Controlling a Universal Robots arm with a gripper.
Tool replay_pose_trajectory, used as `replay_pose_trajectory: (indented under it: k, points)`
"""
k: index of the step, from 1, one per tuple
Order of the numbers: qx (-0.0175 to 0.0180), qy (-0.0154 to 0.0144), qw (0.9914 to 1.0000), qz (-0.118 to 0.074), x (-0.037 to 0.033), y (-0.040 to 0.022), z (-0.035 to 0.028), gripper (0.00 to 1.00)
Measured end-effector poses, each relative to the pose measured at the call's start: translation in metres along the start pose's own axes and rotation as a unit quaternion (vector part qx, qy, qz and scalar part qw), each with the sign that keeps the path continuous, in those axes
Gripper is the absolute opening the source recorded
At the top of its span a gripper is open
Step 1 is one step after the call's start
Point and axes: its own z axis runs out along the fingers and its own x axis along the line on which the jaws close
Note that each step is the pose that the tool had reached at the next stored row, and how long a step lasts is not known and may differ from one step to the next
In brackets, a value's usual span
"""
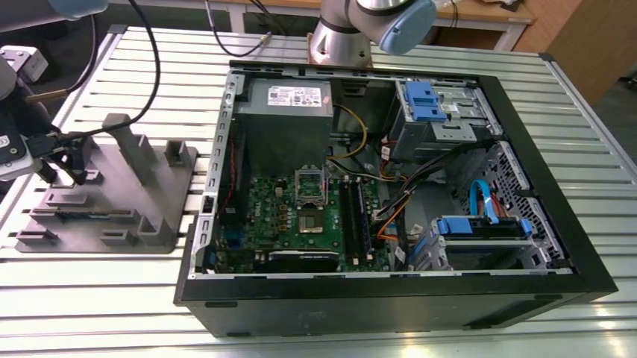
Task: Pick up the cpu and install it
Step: 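Pick up the cpu and move it towards the insertion slot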
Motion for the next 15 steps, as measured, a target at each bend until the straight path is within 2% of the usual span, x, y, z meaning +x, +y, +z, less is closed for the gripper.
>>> replay_pose_trajectory:
  k: [6,15]
  points:
    - [-0.0002,-0.0003,1.00000,0.000,0.0000,0.0002,-0.0050,0.47]
    - [-0.0002,-0.0003,1.00000,0.000,0.0000,0.0002,-0.0054,0.47]
